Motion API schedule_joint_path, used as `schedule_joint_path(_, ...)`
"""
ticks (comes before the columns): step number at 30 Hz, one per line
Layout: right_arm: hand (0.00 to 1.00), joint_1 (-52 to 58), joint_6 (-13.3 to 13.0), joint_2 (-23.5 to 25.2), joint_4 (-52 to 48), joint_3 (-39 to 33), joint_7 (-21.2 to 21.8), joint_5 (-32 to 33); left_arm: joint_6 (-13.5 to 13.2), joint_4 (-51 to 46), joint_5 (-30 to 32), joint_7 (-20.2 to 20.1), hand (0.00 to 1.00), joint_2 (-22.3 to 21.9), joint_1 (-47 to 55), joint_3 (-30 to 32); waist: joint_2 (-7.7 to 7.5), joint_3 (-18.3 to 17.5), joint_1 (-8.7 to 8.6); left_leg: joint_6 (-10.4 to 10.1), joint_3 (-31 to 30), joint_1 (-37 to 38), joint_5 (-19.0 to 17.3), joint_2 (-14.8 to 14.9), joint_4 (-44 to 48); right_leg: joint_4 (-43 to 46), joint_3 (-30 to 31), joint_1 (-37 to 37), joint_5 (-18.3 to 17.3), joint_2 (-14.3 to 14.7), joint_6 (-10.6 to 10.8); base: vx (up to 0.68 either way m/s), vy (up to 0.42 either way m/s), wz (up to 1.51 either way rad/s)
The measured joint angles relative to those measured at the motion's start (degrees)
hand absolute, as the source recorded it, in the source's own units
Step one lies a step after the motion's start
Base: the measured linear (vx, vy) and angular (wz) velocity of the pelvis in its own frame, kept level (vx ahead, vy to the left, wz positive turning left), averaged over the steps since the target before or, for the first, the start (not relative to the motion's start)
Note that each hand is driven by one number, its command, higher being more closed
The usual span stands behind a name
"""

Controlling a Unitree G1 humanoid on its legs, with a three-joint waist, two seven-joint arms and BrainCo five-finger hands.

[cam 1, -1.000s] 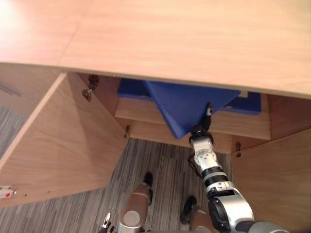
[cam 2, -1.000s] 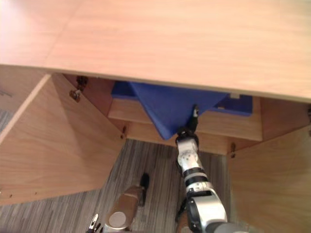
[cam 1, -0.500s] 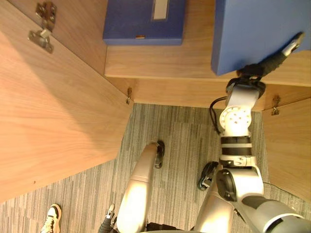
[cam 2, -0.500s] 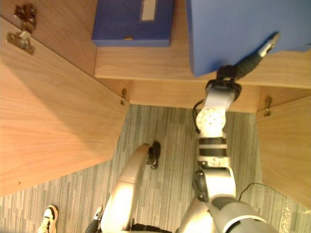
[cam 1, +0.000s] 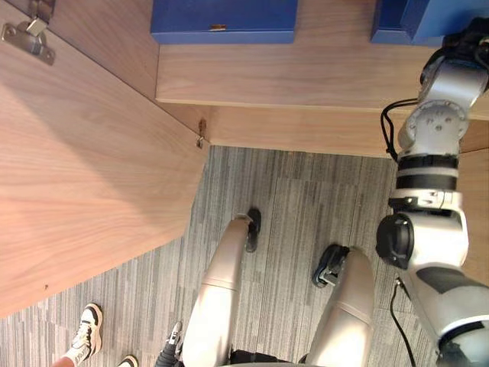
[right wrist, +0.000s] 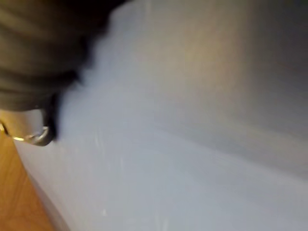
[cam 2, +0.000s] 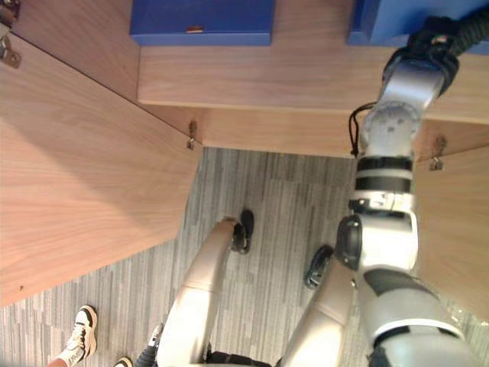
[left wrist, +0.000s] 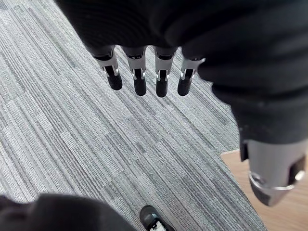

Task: Walk over to the cabinet, pick up the folder, carry it to the office cabinet, place the folder inside the office cabinet, then close the office cabinet door

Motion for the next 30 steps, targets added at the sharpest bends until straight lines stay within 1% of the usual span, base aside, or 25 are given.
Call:
schedule_joint_path(3,1.0,-3.71,0.1,-0.66,5.39,-0.08,-0.76,4.07,0.06,0.6,1.55,0.28,0.0,0.26,-0.82,0.08,0.02,-0.01,-0.06,-0.37,-1.1,-0.85,0.51,-0.21,-0.19,-0.14,-1.38,0.04,-0.02,-0.12,-0.06,0.03,-0.029,0.13)
schedule_joint_path(5,1.0,-5.77,0.03,-0.95,8.38,-0.19,-1.93,6.66,0.09,0.56,1.83,0.74,0.0,0.33,-1.3,0.23,0.03,-0.02,0.24,-0.36,-1.3,-0.86,1.3,-0.78,-1.16,-0.31,-1.82,0.05,-0.05,-0.69,-0.13,0.04,-0.039,0.19)
schedule_joint_path(8,1.0,-7.03,0.22,-0.98,11.23,-0.13,-3.82,8.79,0.12,0.5,1.95,1.38,0.0,0.07,-1.72,1.45,0.04,-0.02,0.82,-0.56,-1.62,-0.86,1.84,-0.96,-1.85,-0.51,-2.21,0.06,-0.04,-0.78,-0.23,0.04,-0.046,0.09)
schedule_joint_path(10,1.0,-7.4,0.29,-1.2,12.51,-0.12,-4.28,10.21,0.14,0.41,2.14,1.58,0.0,-0.14,-1.74,2.16,0.05,-0.03,0.88,-0.78,-1.8,-0.86,2.11,-1.01,-2.28,-0.76,-2.5,0.12,0.03,-0.81,-0.38,0.03,-0.035,0.06)
schedule_joint_path(12,1.0,-7.45,0.16,-2.07,13.0,-0.16,-4.79,10.82,0.13,0.34,3.88,1.94,0.0,-0.21,-2.1,2.86,0.07,-0.05,0.86,-0.84,-2.14,-0.86,2.7,-1.13,-3.15,-1.21,-3.04,0.21,0.18,-0.83,-0.68,0.03,-0.047,0.07)
schedule_joint_path(15,1.0,-7.87,-0.61,-3.44,12.99,-1.03,-5.09,12.61,0.15,0.38,4.05,2.04,0.0,-0.41,-2.31,3.58,0.09,-0.06,0.71,-1.18,-2.5,-0.8,3.43,-1.64,-4.06,-1.36,-3.31,0.26,0.2,-1.2,-0.82,0.03,-0.034,0.1)
schedule_joint_path(16,1.0,-8.11,-0.75,-3.68,12.99,-1.74,-5.11,12.64,0.15,0.38,4.11,2.08,0.0,-0.42,-2.32,3.58,0.11,-0.08,0.7,-1.26,-2.58,-0.78,3.62,-1.78,-4.32,-1.39,-3.37,0.26,0.2,-1.32,-0.86,0.03,-0.045,0.18)
schedule_joint_path(17,1.0,-8.55,-1.44,-4.32,12.99,-2.71,-5.41,12.81,0.17,0.39,4.15,2.15,0.0,-0.41,-2.34,3.59,0.13,-0.09,0.69,-1.32,-2.81,-0.65,4.01,-2.08,-4.85,-1.44,-3.66,0.42,0.18,-1.61,-1.02,0.03,-0.039,0.13)
schedule_joint_path(19,1.0,-8.55,-1.71,-4.67,12.99,-4.36,-6.05,12.83,0.18,0.41,4.16,2.31,0.0,-0.49,-2.35,3.59,0.36,-0.23,0.65,-1.52,-3.35,-0.57,4.23,-2.2,-5.11,-1.68,-4.35,0.92,0.18,-1.64,-1.14,0.03,-0.04,0.13)
schedule_joint_path(20,1.0,-8.55,-2.66,-4.75,12.99,-5.67,-6.43,12.86,0.24,0.47,4.18,2.31,0.0,-0.42,-2.37,3.58,0.38,-0.25,0.44,-1.75,-3.79,-0.56,4.6,-2.34,-5.56,-1.89,-4.92,1.22,0.18,-1.72,-1.33,0.03,-0.032,0.13)
schedule_joint_path(23,1.0,-8.52,-4.01,-5.08,12.99,-7.01,-7.41,13.01,0.26,0.49,4.21,2.32,0.0,-0.4,-2.55,3.58,0.41,-0.26,0.51,-1.76,-3.93,-0.49,5.12,-2.57,-6.26,-1.94,-5.12,1.17,0.18,-1.96,-1.53,0.04,-0.033,0.09)
schedule_joint_path(28,1.0,-8.51,-4.82,-5.29,12.92,-9.0,-8.58,12.69,0.25,0.54,4.27,2.36,0.0,-0.31,-2.6,3.58,0.43,-0.28,0.31,-2.0,-4.17,-0.28,5.89,-2.92,-7.45,-2.23,-5.51,1.19,0.22,-2.28,-1.85,0.05,-0.03,0.06)
schedule_joint_path(29,0.0,-8.51,-4.73,-5.61,12.92,-8.96,-8.83,12.66,0.25,0.54,4.27,2.36,0.0,-0.31,-2.6,3.58,0.44,-0.29,0.39,-2.07,-4.22,-0.24,6.07,-2.99,-7.73,-2.28,-5.62,1.19,0.21,-2.36,-1.98,0.05,-0.026,0.07)
schedule_joint_path(30,0.0,-8.51,-4.66,-5.83,12.92,-8.89,-9.03,12.66,0.24,0.53,4.27,2.37,0.0,-0.32,-2.6,3.58,0.45,-0.29,0.46,-2.07,-4.24,-0.23,6.14,-3.01,-7.82,-2.29,-5.67,1.19,0.22,-2.38,-2.0,0.05,-0.024,0.05)
